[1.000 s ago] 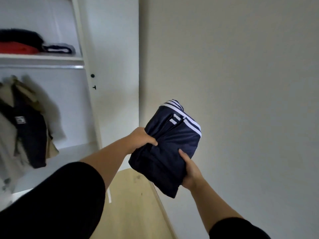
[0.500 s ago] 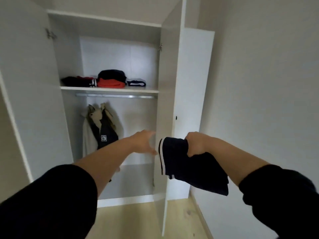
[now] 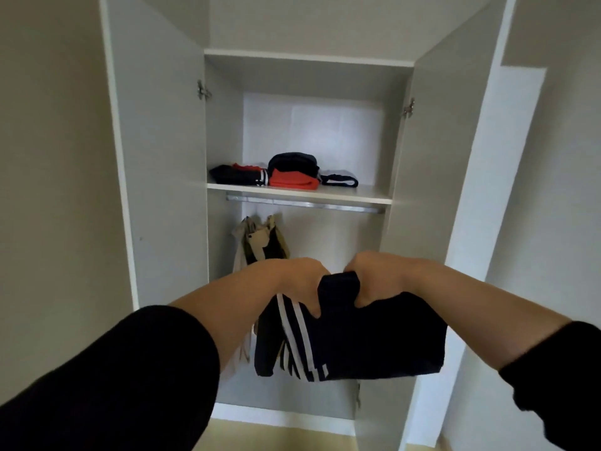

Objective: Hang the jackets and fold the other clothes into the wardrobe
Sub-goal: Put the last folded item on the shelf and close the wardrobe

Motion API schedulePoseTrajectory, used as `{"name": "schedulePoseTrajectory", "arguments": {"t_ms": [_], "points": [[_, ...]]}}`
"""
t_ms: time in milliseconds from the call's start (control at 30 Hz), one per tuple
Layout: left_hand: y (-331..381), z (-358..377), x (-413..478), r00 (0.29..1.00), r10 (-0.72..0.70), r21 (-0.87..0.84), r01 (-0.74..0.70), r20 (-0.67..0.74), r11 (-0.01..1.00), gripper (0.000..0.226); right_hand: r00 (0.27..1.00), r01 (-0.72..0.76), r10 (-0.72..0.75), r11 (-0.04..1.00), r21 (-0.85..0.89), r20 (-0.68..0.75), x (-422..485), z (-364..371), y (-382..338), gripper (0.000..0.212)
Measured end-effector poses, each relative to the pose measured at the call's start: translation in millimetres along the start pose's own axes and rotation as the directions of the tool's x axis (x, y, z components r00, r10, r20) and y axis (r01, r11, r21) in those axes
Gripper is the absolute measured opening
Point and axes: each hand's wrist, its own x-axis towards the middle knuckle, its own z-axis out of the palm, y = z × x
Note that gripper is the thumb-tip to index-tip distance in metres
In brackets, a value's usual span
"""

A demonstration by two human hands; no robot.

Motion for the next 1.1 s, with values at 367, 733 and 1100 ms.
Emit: {"name": "schedulePoseTrajectory", "arguments": {"t_ms": [367,733,1100], "points": [[-121.4,-107.6,133.7,0.971,-0.190,0.026,0.196,-0.148,0.980,0.019,0.996,0.056,-0.047,0.991,0.119,-0.080,195.3,-45.1,127.7,0.040],[-210.7,-187.0,276.8,0.938,-0.162,0.028,0.179,-0.306,0.983,0.023,0.952,-0.055,0.068,0.997,0.052,-0.298,329.7,-110.3,246.4,0.026],[-284.3,-294.1,489.5,0.456,0.433,0.581,0.254,-0.777,0.774,0.027,0.403,-0.515,0.021,0.832,-0.208,-0.915,448.7,-179.5,382.3,0.013]]}}
